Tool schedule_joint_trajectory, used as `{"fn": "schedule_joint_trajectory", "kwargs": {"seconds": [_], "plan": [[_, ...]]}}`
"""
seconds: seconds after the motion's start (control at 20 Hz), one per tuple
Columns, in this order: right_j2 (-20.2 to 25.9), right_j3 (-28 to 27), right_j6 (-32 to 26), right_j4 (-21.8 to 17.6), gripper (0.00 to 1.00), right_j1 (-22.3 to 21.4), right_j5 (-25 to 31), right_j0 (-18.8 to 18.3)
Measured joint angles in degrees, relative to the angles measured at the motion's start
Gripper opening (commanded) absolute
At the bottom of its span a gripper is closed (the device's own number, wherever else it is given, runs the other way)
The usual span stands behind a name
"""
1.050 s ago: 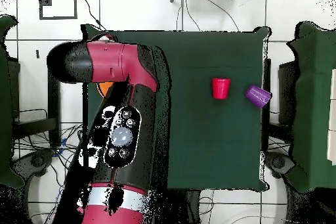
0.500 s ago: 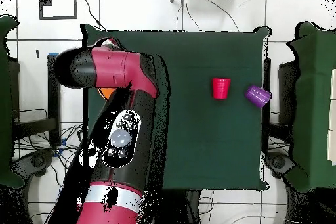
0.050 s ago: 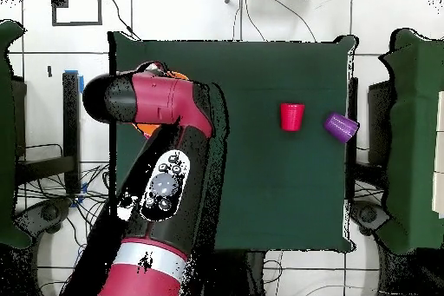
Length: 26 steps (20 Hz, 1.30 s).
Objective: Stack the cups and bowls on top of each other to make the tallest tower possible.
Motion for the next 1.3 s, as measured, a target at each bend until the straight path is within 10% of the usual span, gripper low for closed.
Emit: {"fn": "schedule_joint_trajectory", "kwargs": {"seconds": [1.3], "plan": [[-4.1, 1.4, 0.0, 6.3, 0.0, 1.8, -0.9, 5.1]]}}
